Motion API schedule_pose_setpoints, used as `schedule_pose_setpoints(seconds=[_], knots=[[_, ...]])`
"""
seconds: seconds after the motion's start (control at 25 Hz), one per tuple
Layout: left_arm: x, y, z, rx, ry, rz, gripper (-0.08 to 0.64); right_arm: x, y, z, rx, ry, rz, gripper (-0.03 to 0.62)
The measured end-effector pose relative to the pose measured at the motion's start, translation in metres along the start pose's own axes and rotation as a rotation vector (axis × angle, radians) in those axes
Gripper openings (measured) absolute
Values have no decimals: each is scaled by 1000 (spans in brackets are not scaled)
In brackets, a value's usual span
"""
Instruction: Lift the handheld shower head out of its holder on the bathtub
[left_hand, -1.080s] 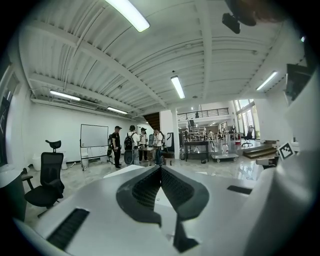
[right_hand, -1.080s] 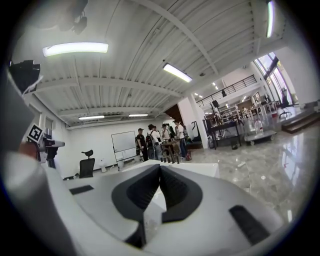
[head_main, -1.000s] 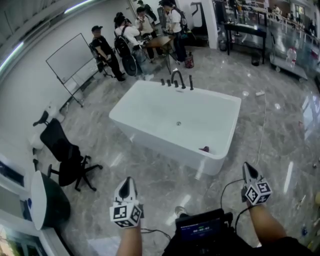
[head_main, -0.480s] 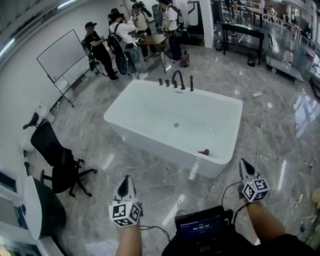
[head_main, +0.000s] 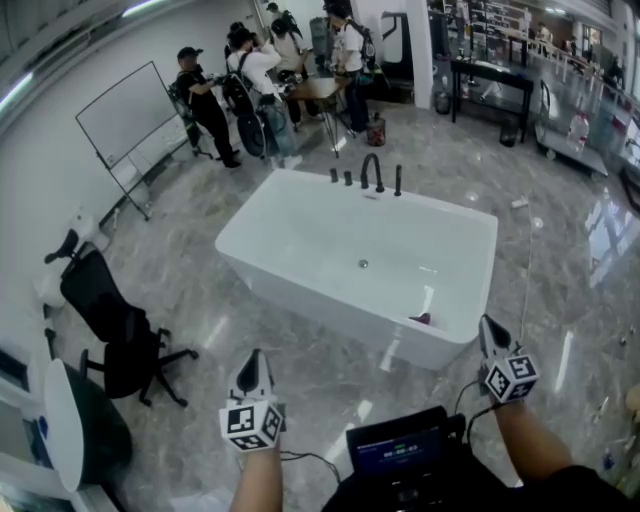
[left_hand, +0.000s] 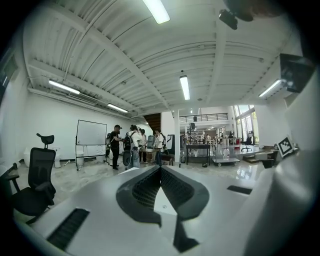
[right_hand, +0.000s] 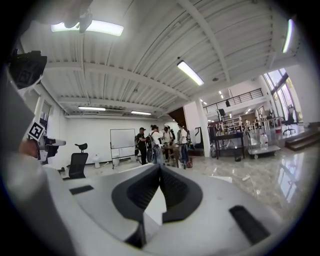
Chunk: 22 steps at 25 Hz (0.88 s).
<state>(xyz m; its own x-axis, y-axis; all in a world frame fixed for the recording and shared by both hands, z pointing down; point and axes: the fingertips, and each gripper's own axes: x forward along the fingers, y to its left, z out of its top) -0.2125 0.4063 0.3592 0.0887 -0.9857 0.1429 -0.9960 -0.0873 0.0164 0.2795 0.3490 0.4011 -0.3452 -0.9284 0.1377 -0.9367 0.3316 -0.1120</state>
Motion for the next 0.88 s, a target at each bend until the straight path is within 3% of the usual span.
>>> schedule_pose_setpoints(seconds=[0.12, 0.44, 0.88], knots=[[5, 15, -4, 24, 2, -19, 8, 12, 14, -3, 1, 0, -19, 2], [7, 47, -18, -16, 4, 8, 8, 21, 24, -11, -17, 47, -32, 2], [17, 78, -13, -11, -1, 88, 8, 100, 55, -10, -27, 25, 80, 2]])
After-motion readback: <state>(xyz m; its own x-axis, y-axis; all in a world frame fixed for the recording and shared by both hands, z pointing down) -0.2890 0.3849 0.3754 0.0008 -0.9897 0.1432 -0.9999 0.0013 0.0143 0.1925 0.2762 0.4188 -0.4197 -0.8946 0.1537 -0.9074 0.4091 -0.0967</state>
